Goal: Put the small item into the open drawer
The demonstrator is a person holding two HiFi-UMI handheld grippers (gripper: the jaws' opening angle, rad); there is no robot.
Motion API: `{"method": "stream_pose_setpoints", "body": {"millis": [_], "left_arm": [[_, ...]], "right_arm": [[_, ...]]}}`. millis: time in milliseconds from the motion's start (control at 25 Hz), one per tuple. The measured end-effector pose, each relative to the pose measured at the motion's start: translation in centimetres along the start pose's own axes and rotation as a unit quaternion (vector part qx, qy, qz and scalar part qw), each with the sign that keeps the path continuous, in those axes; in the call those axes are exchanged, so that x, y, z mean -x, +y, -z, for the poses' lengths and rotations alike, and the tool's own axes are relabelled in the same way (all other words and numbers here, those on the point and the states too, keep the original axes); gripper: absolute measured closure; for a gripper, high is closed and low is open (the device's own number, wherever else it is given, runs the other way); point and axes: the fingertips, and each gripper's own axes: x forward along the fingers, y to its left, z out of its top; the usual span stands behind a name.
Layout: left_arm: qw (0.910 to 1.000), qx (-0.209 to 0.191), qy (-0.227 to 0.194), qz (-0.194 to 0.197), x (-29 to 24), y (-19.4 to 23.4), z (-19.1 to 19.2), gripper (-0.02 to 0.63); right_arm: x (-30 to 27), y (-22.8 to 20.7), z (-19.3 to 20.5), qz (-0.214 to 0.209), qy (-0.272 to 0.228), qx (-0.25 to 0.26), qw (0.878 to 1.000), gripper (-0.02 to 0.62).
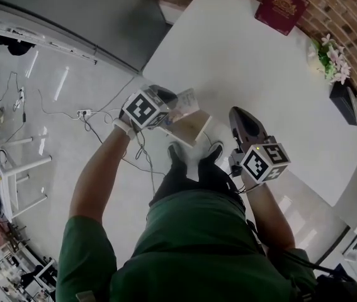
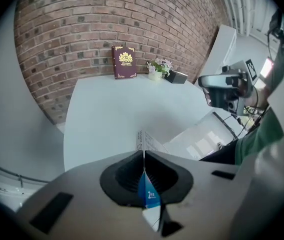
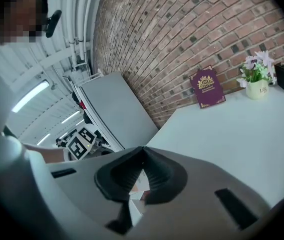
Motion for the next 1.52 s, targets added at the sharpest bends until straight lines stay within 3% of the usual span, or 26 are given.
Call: {"method": "stream_pose_setpoints", "body": {"millis": [240,480,800,1040,1520], "left_arm": [[0.9984,-0.051,0.022,0.002,1.9,0.2,3.1,0.591],[0.9952,-0.091,0.035,0.007,0.0,0.3,6.5,0.592],[0.9943,-0.094,0.04,0.032,-5.4,0.4,9.9,0.592],[0.9897,-0.12,0.061,0.05,-10.6,0.6,12.5,0.592],[0.9772,-0.166,0.115,0.065,-20.8,1.7,16.9,0.592]], "right_arm": [[-1.5,2.9,1.6,0.001,0.004,-0.008,1.0,0.592],[-2.2,4.4,3.2,0.016,0.005,-0.012,1.0,0.592],[-1.1,3.7,6.0,0.055,0.011,-0.019,0.998,0.592],[0.0,2.6,8.3,0.082,0.016,-0.022,0.996,0.592],[0.4,1.0,13.8,0.096,0.05,-0.046,0.993,0.592]]}}
